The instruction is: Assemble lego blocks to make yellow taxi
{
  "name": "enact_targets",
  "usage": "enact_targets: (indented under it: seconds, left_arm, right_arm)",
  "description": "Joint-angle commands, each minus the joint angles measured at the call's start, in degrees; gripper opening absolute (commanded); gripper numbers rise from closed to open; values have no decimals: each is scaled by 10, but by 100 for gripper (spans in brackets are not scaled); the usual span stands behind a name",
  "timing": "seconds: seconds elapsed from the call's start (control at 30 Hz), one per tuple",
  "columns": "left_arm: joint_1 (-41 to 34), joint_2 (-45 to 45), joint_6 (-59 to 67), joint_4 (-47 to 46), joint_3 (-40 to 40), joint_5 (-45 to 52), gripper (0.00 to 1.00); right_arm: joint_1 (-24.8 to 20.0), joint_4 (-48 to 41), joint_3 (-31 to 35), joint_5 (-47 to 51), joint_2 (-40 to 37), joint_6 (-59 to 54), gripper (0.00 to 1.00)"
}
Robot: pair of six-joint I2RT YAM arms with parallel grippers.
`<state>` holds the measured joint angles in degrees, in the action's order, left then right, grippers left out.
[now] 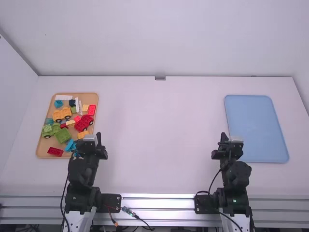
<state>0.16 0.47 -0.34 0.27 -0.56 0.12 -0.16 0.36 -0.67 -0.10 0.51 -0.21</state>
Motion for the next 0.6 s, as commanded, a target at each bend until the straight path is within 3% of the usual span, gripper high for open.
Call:
enact_targets:
  seconds: [0.0,0.57]
  left_arm:
    - [-5,4,-4,-4,-4,4,1]
    - [-28,89,-16,-2,-89,17,16]
  right_arm:
    - [4,4,-4,5,4,-4,1]
    - [1,-32,-74,44,74,-11,13]
